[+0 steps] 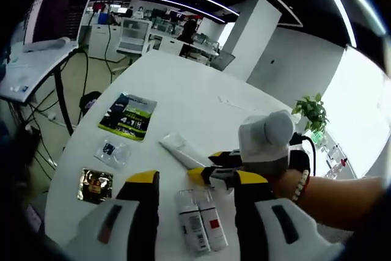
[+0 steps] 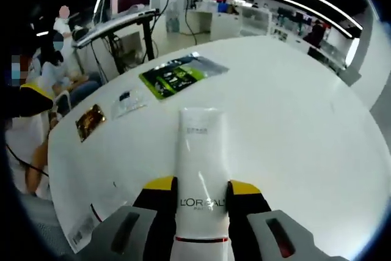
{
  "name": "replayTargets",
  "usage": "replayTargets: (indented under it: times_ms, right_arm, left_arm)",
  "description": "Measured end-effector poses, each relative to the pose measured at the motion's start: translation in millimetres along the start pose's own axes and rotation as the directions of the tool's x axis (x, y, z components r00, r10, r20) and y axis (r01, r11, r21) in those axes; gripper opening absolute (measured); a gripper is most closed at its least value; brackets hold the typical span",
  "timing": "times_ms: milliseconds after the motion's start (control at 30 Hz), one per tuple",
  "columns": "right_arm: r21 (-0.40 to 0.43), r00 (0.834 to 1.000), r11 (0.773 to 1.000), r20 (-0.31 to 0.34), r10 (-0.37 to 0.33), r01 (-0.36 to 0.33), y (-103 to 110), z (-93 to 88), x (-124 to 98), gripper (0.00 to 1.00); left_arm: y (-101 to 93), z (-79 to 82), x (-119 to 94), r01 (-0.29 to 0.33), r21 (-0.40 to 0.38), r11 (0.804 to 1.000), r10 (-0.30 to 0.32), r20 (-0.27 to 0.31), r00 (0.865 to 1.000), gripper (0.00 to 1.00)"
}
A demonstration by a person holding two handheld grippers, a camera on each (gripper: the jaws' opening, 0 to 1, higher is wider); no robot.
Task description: Arrange the skincare products in the storage area until every visible bottle or jar stands upright without overlapping.
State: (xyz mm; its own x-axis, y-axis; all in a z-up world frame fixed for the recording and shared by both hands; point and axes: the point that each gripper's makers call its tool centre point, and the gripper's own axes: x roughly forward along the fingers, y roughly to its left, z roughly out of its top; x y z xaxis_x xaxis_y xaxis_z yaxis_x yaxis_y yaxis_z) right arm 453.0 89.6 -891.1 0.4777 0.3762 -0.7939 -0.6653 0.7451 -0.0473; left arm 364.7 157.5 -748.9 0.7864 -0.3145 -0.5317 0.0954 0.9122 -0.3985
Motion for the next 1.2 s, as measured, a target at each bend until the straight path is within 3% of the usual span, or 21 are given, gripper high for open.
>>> replayTargets:
  times_ms: [167,267,400,633,833,967,1133,1200]
  right_arm:
    - [-0.002,0.999,0.999,-0.011,-0.039,0.039,-1.5,-0.3,-6.8,0.25]
    - [-0.089,0.994,0.99,-0.018,-0.108,0.106,-11.7,-2.5,-15.2,0.23]
    - [-0.084,0.995,0.991,-0.013,-0.101,0.1,-8.7,-4.2,-28.4,0.23]
    - [-0.148,0.979,0.983,0.185,-0.084,0.112,7.2,20.9,-82.7,0.23]
    - [-0.089,0.961,0.994,0.275,-0.031,0.058,13.8,25.4,-128.0,0.23]
    - [-0.072,0.95,0.997,0.313,0.002,0.022,20.2,20.0,-159.8,0.24]
    - [-0.042,0.93,0.999,0.367,0.01,0.006,19.5,16.7,-192.6,0.24]
    - [-0.046,0.92,0.999,0.392,0.024,-0.006,23.6,16.5,-202.3,0.24]
  left_arm:
    - [-0.3,-2.0,0.9,0.013,-0.026,1.0,-0.013,-0.007,1.0,0.42]
    - [-0.8,-1.8,1.3,0.018,-0.036,0.999,-0.018,-0.007,1.0,0.42]
    - [-2.4,-2.8,2.9,0.023,-0.032,0.999,-0.023,-0.012,1.0,0.41]
    - [-9.4,-2.2,3.9,0.062,-0.056,0.996,-0.063,-0.009,0.998,0.41]
    - [-16.6,-3.1,4.8,0.107,-0.09,0.99,-0.108,-0.01,0.994,0.4]
    - [-41.4,0.0,3.0,0.235,-0.143,0.961,-0.236,0.014,0.972,0.4]
    - [-60.3,0.5,0.4,0.326,-0.174,0.929,-0.327,0.024,0.945,0.42]
    - [-73.1,1.0,-2.1,0.391,-0.189,0.901,-0.393,0.028,0.919,0.41]
